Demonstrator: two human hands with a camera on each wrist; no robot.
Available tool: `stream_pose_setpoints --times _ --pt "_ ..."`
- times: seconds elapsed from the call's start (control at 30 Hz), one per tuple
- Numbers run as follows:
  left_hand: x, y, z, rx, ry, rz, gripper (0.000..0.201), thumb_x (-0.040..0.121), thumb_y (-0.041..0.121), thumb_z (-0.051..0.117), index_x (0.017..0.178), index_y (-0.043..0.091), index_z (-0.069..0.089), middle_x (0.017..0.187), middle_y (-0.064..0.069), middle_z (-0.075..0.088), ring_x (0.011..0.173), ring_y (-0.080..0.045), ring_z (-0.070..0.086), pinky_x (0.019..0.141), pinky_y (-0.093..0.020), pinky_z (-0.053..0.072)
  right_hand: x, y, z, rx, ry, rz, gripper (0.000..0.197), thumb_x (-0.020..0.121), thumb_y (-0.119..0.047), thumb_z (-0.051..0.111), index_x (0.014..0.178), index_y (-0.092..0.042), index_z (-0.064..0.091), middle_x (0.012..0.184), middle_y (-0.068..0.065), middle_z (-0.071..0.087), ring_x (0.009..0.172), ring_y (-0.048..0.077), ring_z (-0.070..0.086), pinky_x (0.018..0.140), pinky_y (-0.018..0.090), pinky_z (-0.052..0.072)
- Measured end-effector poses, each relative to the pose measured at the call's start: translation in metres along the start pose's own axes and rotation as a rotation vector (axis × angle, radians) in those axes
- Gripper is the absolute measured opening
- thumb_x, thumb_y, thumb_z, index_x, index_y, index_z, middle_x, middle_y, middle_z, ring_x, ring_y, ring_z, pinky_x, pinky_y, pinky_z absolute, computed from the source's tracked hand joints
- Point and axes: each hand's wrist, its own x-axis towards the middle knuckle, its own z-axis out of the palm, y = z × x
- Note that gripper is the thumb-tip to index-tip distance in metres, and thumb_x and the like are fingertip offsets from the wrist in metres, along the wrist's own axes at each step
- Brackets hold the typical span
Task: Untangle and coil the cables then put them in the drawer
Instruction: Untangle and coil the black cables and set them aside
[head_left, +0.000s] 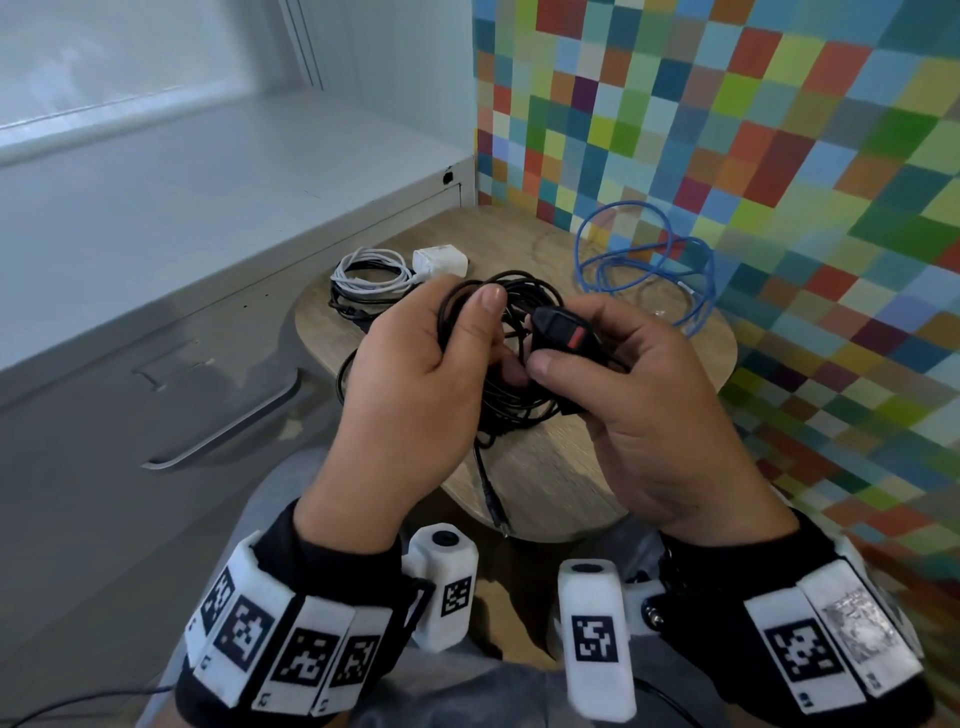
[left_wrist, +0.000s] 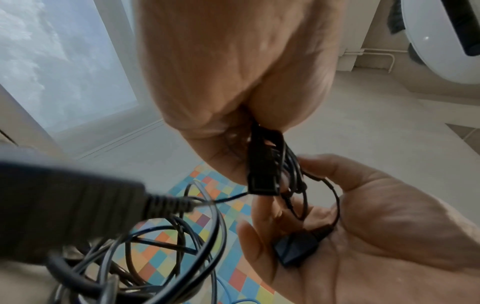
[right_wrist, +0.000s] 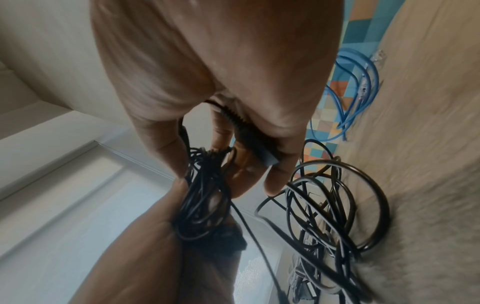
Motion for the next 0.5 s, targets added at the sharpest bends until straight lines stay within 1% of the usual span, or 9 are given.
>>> stream_pose_setpoints --times 0.03,0.07,0.13,0.2,0.23,0.33,0.37,0.43,0.5 --pt "0.000 0.000 0.000 0.017 0.008 0.005 0.031 0.106 0.030 0.052 0.077 0.020 0.059 0.066 0.016 0.067 0.062 -0.001 0.062 0.057 -0.013 0.043 0.000 -0.001 0.001 -0.021 0.013 -0.006 0.024 0.076 0.002 0.082 0.090 -0.016 0.074 0.083 0.002 0.075 0.084 0.022 0.073 0.082 0.033 0.061" --pt "-0.001 0.000 0.000 0.027 0.003 0.006 0.031 0.106 0.031 0.052 0.077 0.023 0.059 0.067 0.014 0.068 0.063 -0.001 0.063 0.057 -0.013 0.043 -0.001 -0.001 0.001 -0.048 0.035 -0.018 0.024 0.078 0.005 0.082 0.091 -0.013 0.073 0.081 0.001 0.075 0.082 0.021 0.073 0.083 0.033 0.062" --pt "-0.001 0.001 0.001 0.030 -0.019 -0.002 0.028 0.105 0.034 0.051 0.079 0.027 0.057 0.068 0.008 0.071 0.062 -0.003 0.065 0.057 -0.016 0.046 -0.001 0.000 0.004 -0.079 0.082 -0.037 0.023 0.083 0.008 0.077 0.091 -0.012 0.070 0.078 -0.002 0.073 0.078 0.015 0.071 0.081 0.031 0.061" --pt "-0.001 -0.001 0.002 0.064 -0.016 0.004 0.027 0.105 0.035 0.050 0.081 0.027 0.058 0.068 0.005 0.070 0.064 -0.004 0.066 0.057 -0.019 0.048 -0.001 0.001 0.007 0.000 0.100 0.008 0.025 0.086 0.009 0.072 0.095 -0.014 0.068 0.078 -0.003 0.073 0.077 0.013 0.069 0.078 0.031 0.059" --pt "0.000 -0.003 0.002 0.088 -0.009 0.011 0.028 0.106 0.035 0.050 0.083 0.024 0.060 0.069 0.004 0.069 0.066 -0.006 0.066 0.058 -0.024 0.050 -0.001 0.001 0.008 0.097 0.098 0.053 0.027 0.087 0.010 0.068 0.101 -0.012 0.066 0.078 -0.002 0.073 0.076 0.013 0.069 0.076 0.030 0.059" --pt "0.000 -0.008 0.004 0.096 0.002 0.002 0.028 0.107 0.033 0.052 0.090 0.014 0.064 0.075 0.001 0.067 0.071 -0.016 0.063 0.065 -0.040 0.049 -0.001 -0.001 0.006 0.352 0.033 0.168 0.040 0.079 0.005 0.064 0.115 -0.009 0.059 0.078 0.002 0.072 0.071 0.014 0.067 0.074 0.028 0.056" --pt "-0.001 -0.009 0.005 0.091 -0.001 -0.008 0.028 0.107 0.033 0.052 0.091 0.013 0.064 0.076 0.000 0.067 0.073 -0.017 0.063 0.066 -0.042 0.048 -0.001 -0.003 0.005 0.395 0.005 0.188 0.043 0.076 0.002 0.064 0.117 -0.009 0.059 0.077 0.005 0.070 0.071 0.016 0.066 0.076 0.029 0.056" --pt "-0.002 -0.009 0.007 0.096 -0.006 -0.020 0.028 0.106 0.033 0.052 0.090 0.013 0.064 0.075 0.000 0.066 0.071 -0.017 0.062 0.065 -0.043 0.047 -0.001 -0.004 0.003 0.443 -0.047 0.203 0.047 0.075 0.006 0.064 0.119 -0.008 0.058 0.075 0.009 0.065 0.073 0.020 0.063 0.079 0.031 0.054" --pt "-0.003 -0.009 0.009 0.111 -0.011 -0.024 0.029 0.105 0.034 0.052 0.088 0.014 0.063 0.073 0.000 0.066 0.069 -0.016 0.061 0.063 -0.044 0.047 -0.001 -0.004 0.000 0.472 -0.082 0.202 0.044 0.078 0.005 0.055 0.120 -0.007 0.058 0.074 0.010 0.060 0.074 0.021 0.060 0.082 0.033 0.054"
